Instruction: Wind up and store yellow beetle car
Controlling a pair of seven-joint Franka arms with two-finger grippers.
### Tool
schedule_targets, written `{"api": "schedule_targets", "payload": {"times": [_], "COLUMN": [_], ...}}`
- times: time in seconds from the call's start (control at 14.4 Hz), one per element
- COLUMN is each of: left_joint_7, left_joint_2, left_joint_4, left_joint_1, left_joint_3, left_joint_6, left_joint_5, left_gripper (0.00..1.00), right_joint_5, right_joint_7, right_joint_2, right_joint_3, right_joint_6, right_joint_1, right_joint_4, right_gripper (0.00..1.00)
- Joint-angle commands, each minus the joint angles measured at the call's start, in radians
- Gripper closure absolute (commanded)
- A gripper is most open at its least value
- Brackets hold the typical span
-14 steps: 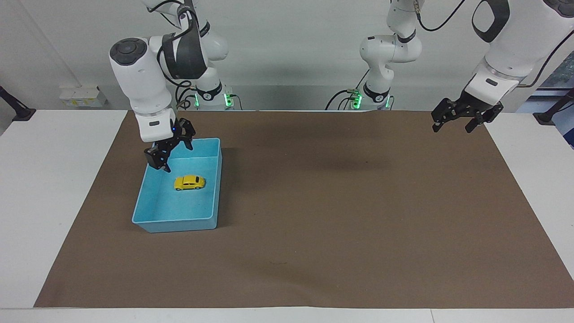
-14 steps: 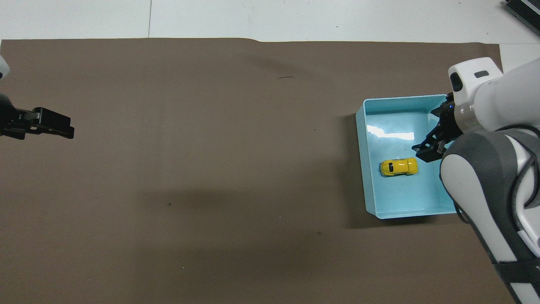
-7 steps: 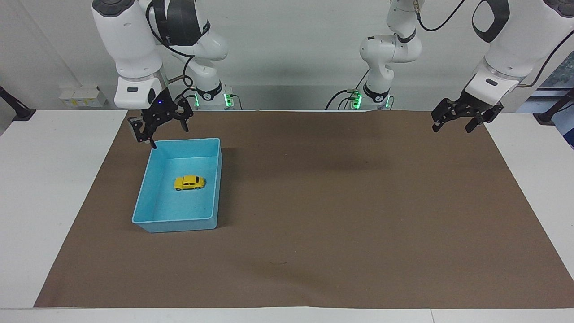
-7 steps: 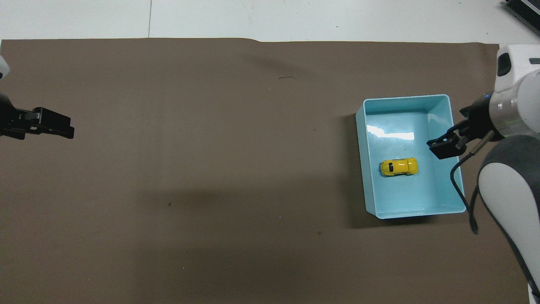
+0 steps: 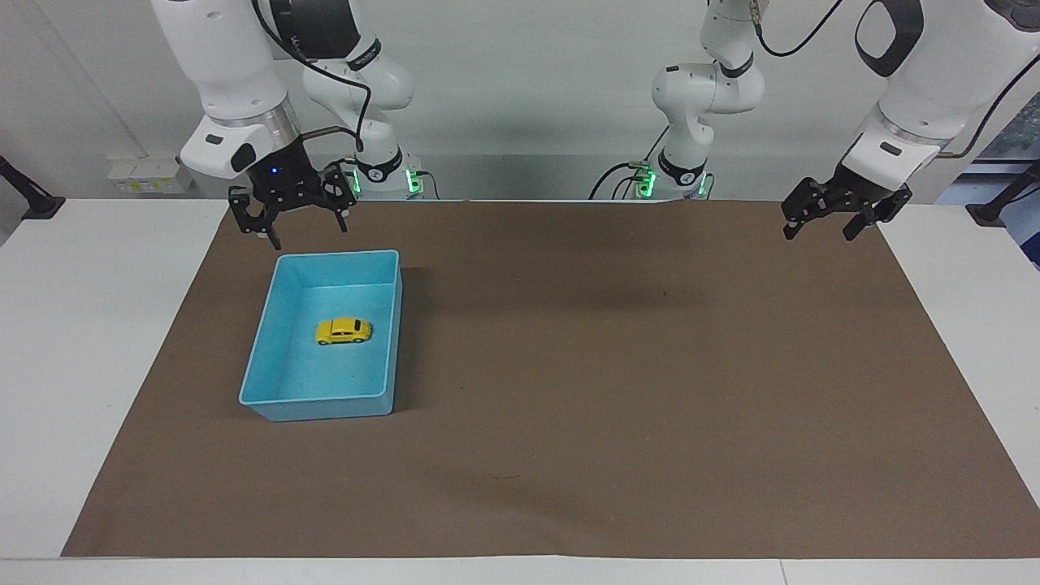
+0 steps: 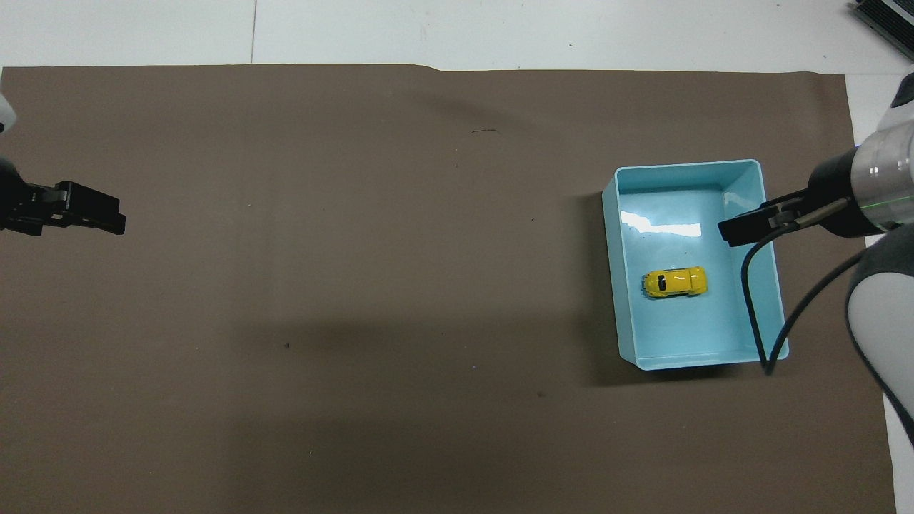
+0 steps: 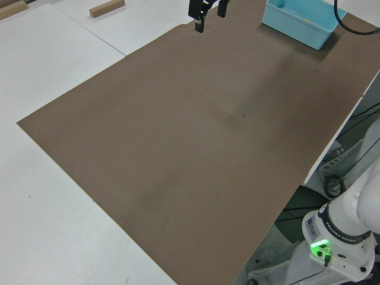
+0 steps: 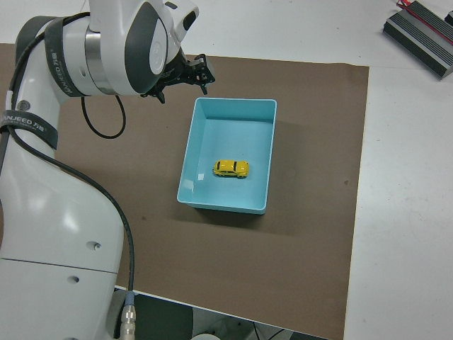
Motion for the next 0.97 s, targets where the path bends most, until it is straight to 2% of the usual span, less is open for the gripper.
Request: {"api": "schedule_targets", "payload": {"times": [0.0, 0.9], "left_joint_7": [-0.008, -0.008], "left_joint_2": [-0.019, -0.019], "left_joint_4": [-0.012, -0.013], "left_joint_1": [0.014, 0.014], "left_joint_3": [-0.008, -0.008], "left_joint_6": [-0.009, -0.009], "left_joint_5": [-0.011, -0.011], "left_gripper": [0.0, 0.0], "right_joint_5": [0.017, -0.016], "right_joint_7": [0.115, 0.137], "right_joint_2": [0.013, 0.001], "right_joint_3": [0.004, -0.008], "right_joint_6": [-0.048, -0.096], "right_joint_1": [-0.005, -0.008], "right_joint_4": [0.052, 0.052], "right_gripper": [0.0, 0.0]}}
